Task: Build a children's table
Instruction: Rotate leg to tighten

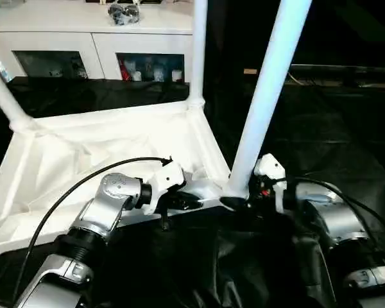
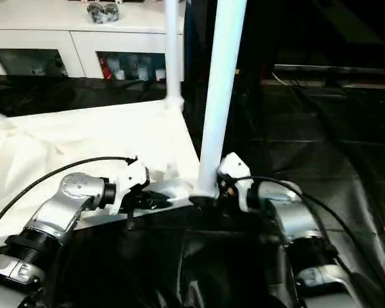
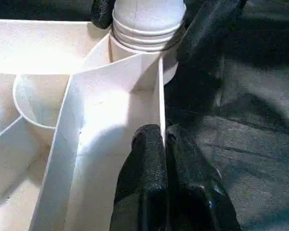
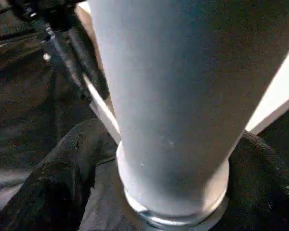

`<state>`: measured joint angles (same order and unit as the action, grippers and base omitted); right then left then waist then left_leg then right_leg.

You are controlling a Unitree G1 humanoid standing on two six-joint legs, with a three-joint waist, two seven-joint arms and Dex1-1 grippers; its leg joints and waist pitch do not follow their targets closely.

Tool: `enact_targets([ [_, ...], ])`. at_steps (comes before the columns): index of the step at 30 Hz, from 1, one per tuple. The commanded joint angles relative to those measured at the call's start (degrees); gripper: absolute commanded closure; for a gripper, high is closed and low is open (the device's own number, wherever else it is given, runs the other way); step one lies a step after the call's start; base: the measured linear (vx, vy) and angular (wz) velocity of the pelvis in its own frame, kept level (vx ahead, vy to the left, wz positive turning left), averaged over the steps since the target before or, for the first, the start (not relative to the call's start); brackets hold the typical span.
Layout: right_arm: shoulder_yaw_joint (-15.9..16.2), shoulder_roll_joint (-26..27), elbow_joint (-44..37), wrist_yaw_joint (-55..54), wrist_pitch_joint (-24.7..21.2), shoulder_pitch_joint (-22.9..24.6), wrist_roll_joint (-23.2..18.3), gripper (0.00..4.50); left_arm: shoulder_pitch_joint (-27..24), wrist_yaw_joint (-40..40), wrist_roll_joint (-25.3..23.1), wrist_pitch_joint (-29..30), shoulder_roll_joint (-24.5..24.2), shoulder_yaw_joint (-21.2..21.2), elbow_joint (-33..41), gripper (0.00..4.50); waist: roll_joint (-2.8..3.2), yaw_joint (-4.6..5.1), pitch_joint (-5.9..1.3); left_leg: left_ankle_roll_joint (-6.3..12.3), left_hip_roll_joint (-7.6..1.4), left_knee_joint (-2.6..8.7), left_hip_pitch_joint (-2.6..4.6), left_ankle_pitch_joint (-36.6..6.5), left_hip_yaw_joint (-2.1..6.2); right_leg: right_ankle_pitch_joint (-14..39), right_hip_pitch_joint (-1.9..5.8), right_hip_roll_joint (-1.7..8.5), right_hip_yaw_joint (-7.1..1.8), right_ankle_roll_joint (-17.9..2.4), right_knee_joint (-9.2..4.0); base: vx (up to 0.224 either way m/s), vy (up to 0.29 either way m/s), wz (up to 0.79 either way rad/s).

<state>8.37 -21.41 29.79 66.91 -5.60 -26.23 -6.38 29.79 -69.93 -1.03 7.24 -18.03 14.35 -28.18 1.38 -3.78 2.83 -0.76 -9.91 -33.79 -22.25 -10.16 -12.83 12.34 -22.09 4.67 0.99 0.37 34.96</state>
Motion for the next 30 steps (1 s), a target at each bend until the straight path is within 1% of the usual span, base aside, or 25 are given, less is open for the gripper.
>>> enact_targets([
  [1, 4.3, 1.3, -1.0, 4.1, -0.9, 1.5, -0.3, 1.02, 2.1, -0.5, 1.9, -1.2, 1.1, 0.5, 0.1, 4.50, -0.60, 0.02, -3.30, 2.78, -3.82, 4.11, 1.58, -12.4, 2.08, 6.9, 1.34, 3.62, -1.62, -15.2, -4.00, 0.000, 0.000, 0.00],
  [2, 4.4, 1.3, -0.8, 4.6, -0.8, 1.5, -0.3, 1.23, 2.2, -1.2, 1.8, -1.5, 0.7, 0.6, -0.3, 4.50, -0.47, -0.01, -3.30, 2.72, -3.84, 4.11, 1.62, -12.5, 2.11, 7.2, 1.30, 3.66, -1.62, -15.2, -4.04, 0.000, 0.000, 0.00],
  [3, 4.3, 1.2, -0.9, 4.7, -0.8, 1.5, -0.3, 1.23, 2.2, -1.4, 1.9, -1.5, 0.6, 0.7, -0.3, 4.50, -0.56, 0.05, -3.27, 2.56, -3.84, 4.13, 1.61, -12.9, 2.09, 7.5, 1.29, 3.64, -1.61, -15.2, -4.05, 0.000, 0.000, 0.00],
  [4, 4.2, 1.3, -1.0, 4.9, -1.0, 1.6, -0.3, 1.40, 1.9, -1.8, 2.1, -1.4, 0.4, 0.7, -0.1, 4.50, -0.65, 0.08, -3.25, 2.38, -3.88, 4.19, 1.67, -13.1, 2.10, 7.9, 1.26, 3.64, -1.63, -15.2, -4.11, 0.000, 0.000, 0.00],
  [6, 4.2, 1.3, -1.2, 5.0, -1.1, 1.7, -0.4, 1.44, 1.8, -1.9, 2.2, -1.3, 0.4, 0.7, 0.1, 4.50, -0.63, 0.08, -3.23, 2.18, -3.84, 4.21, 1.62, -13.3, 2.12, 8.5, 1.30, 3.68, -1.64, -15.1, -4.12, 0.000, 0.000, 0.00],
  [7, 4.2, 1.3, -1.3, 5.0, -1.1, 1.7, -0.5, 1.52, 1.8, -1.9, 2.2, -1.2, 0.3, 0.7, 0.2, 4.50, -0.80, 0.06, -3.26, 2.23, -3.87, 4.19, 1.66, -13.2, 2.11, 8.5, 1.31, 3.68, -1.64, -15.1, -4.12, 0.000, 0.000, 0.00],
  [8, 4.5, 1.5, -1.5, 5.1, -1.3, 1.9, -0.7, 1.71, 1.5, -2.1, 2.2, -1.1, 0.2, 0.8, 0.4, 4.50, -0.84, 0.04, -3.26, 2.31, -3.89, 4.17, 1.67, -13.0, 2.11, 8.5, 1.29, 3.72, -1.66, -15.0, -4.10, 0.000, 0.000, 0.00],
  [11, 4.7, 2.3, -1.8, 4.5, -1.8, 2.3, -0.9, 1.76, 1.2, -1.1, 2.1, -0.9, 0.5, 0.6, 0.9, 4.50, -0.79, 0.05, -3.30, 2.48, -3.89, 4.12, 1.70, -12.4, 2.07, 7.6, 1.24, 3.66, -1.65, -15.1, -4.02, 0.000, 0.000, 0.00],
  [13, 4.3, 3.3, -1.6, 2.9, -2.0, 2.4, -0.9, 1.79, 1.1, 0.3, 1.9, -0.8, 1.0, 0.3, 1.0, 4.50, -0.90, 0.03, -3.28, 2.63, -3.85, 4.07, 1.68, -12.3, 2.04, 7.7, 1.25, 3.69, -1.67, -15.1, -4.05, 0.000, 0.000, 0.00],
  [15, 2.4, 6.8, 1.9, -6.6, -0.8, 1.3, 1.4, 1.80, 1.8, 7.2, 0.1, -0.3, 3.8, -0.2, 0.0, 4.50, -0.99, 0.40, -3.10, 2.01, -3.83, 4.25, 1.64, -13.4, 2.14, 9.9, 1.05, 3.81, -1.75, -14.8, -4.28, 0.000, 0.000, 0.00],
  [16, 2.4, 6.8, 1.9, -6.6, -0.8, 1.3, 1.4, 1.80, 1.8, 7.2, 0.1, -0.3, 3.8, -0.2, 0.0, 4.50, -0.97, 0.68, -2.97, 0.98, -3.78, 4.42, 1.84, -15.2, 2.30, 12.8, 0.88, 3.89, -1.79, -14.3, -4.63, 0.000, 0.000, 0.00],
  [17, 0.4, 9.4, 5.5, -14.8, -1.1, -0.4, 2.7, 1.81, 2.4, 11.2, -1.0, 0.3, 5.7, -0.3, -0.5, 4.50, -1.28, 1.05, -2.92, 0.04, -3.78, 4.54, 1.86, -16.1, 2.41, 15.4, 0.80, 3.97, -1.84, -13.7, -4.74, 0.000, 0.000, 0.00],
  [18, 0.4, 9.4, 5.5, -14.8, -1.1, -0.4, 2.7, 1.81, 2.4, 11.2, -1.0, 0.3, 5.7, -0.3, -0.5, 4.50, -1.16, 1.30, -2.84, -0.39, -3.70, 4.66, 1.84, -17.0, 2.52, 16.8, 0.75, 3.96, -1.85, -13.4, -4.86, 0.000, 0.000, 0.00],
  [19, -0.4, 10.7, 7.3, -18.5, -1.3, -1.3, 3.1, 1.82, 2.7, 13.2, -1.5, 0.7, 6.6, -0.4, -0.8, 4.50, -1.25, 1.55, -2.86, -1.02, -3.74, 4.74, 1.96, -18.0, 2.68, 18.8, 0.73, 3.96, -1.80, -12.6, -5.06, 0.000, 0.000, 0.00],
  [20, -1.2, 11.8, 9.2, -21.8, -1.2, -2.1, 3.4, 1.82, 3.0, 15.0, -1.8, 1.5, 7.7, -0.4, -0.8, 4.50, -1.11, 1.86, -2.81, -1.48, -3.74, 4.75, 2.12, -19.1, 2.70, 19.6, 0.42, 3.96, -1.92, -12.3, -5.21, 0.000, 0.000, 0.00],
  [21, -1.8, 12.9, 10.7, -24.7, -1.0, -2.8, 3.7, 1.82, 3.3, 16.7, -2.2, 2.0, 8.6, -0.4, -0.8, 4.50, -1.15, 1.96, -2.77, -1.62, -3.66, 4.76, 2.13, -19.6, 2.73, 20.3, 0.35, 3.92, -1.89, -12.0, -5.33, 0.000, 0.000, 0.00],
  [22, -1.8, 12.9, 10.7, -24.7, -1.0, -2.8, 3.7, 1.82, 3.3, 16.7, -2.2, 2.0, 8.6, -0.4, -0.8, 4.50, -1.22, 2.07, -2.82, -1.71, -3.60, 4.80, 1.97, -19.7, 2.80, 20.6, 0.51, 3.95, -1.91, -11.5, -5.39, 0.000, 0.000, 0.00],
  [23, -3.0, 15.5, 13.2, -30.1, -0.8, -4.0, 3.7, 1.82, 3.7, 19.6, -3.0, 3.2, 10.7, -0.1, -0.5, 4.50, -0.75, 2.05, -2.81, -1.82, -3.67, 4.84, 2.07, -19.9, 2.80, 20.1, 0.27, 3.97, -2.00, -11.4, -5.41, 0.000, 0.000, 0.00],
  [24, -3.0, 15.5, 13.2, -30.1, -0.8, -4.0, 3.7, 1.82, 3.7, 19.6, -3.0, 3.2, 10.7, -0.1, -0.5, 4.50, -0.93, 2.25, -2.78, -1.83, -3.61, 4.89, 1.95, -20.0, 2.77, 19.9, 0.29, 3.87, -1.99, -11.4, -5.47, 0.000, 0.000, 0.00],
  [25, -3.2, 16.8, 14.0, -32.8, -0.7, -4.6, 3.9, 1.82, 3.9, 21.3, -3.6, 3.6, 11.8, 0.2, -0.4, 4.50, -0.88, 2.20, -2.93, -1.83, -3.61, 4.93, 1.78, -19.4, 2.84, 18.8, 0.52, 3.91, -1.91, -11.3, -5.34, 0.000, 0.000, 0.00],
  [26, -3.2, 18.5, 14.5, -35.1, 0.1, -5.1, 4.7, 1.82, 3.8, 22.6, -4.2, 4.0, 13.1, 0.7, -0.1, 4.50, -0.67, 2.06, -2.93, -1.80, -3.58, 4.92, 1.92, -19.3, 2.78, 17.8, 0.39, 3.84, -1.93, -11.3, -5.36, 0.000, 0.000, 0.00],
  [27, -2.9, 19.5, 14.6, -36.8, 0.9, -5.3, 5.6, 1.82, 3.7, 23.2, -4.5, 4.3, 13.8, 1.0, 0.2, 4.50, -0.80, 2.07, -2.97, -1.70, -3.58, 4.85, 1.95, -19.1, 2.69, 17.1, 0.39, 3.79, -1.94, -11.4, -5.35, 0.000, 0.000, 0.00],
  [28, -2.8, 19.7, 14.7, -37.2, 1.2, -5.4, 5.9, 1.82, 3.6, 23.4, -4.6, 4.3, 14.0, 1.1, 0.3, 4.50, -0.73, 2.00, -3.00, -1.58, -3.56, 4.82, 1.91, -18.9, 2.68, 16.3, 0.43, 3.78, -1.97, -11.5, -5.28, 0.000, 0.000, 0.00],
  [29, -3.0, 20.3, 14.6, -36.8, 1.6, -5.4, 5.6, 1.82, 3.5, 23.2, -4.5, 4.3, 14.2, 1.3, 0.6, 4.50, -0.80, 1.90, -3.13, -0.70, -3.44, 4.71, 1.70, -17.6, 2.60, 14.2, 0.71, 3.76, -1.96, -11.7, -5.14, 0.000, 0.000, 0.00],
  [30, -3.3, 20.6, 14.3, -35.5, 2.0, -5.5, 4.7, 1.26, 3.4, 22.9, -4.3, 4.6, 14.3, 1.4, 1.0, 4.50, -0.65, 1.83, -3.17, -0.40, -3.45, 4.67, 1.68, -17.4, 2.60, 13.5, 0.74, 3.78, -1.97, -11.8, -5.07, 0.000, 0.000, 0.00],
])
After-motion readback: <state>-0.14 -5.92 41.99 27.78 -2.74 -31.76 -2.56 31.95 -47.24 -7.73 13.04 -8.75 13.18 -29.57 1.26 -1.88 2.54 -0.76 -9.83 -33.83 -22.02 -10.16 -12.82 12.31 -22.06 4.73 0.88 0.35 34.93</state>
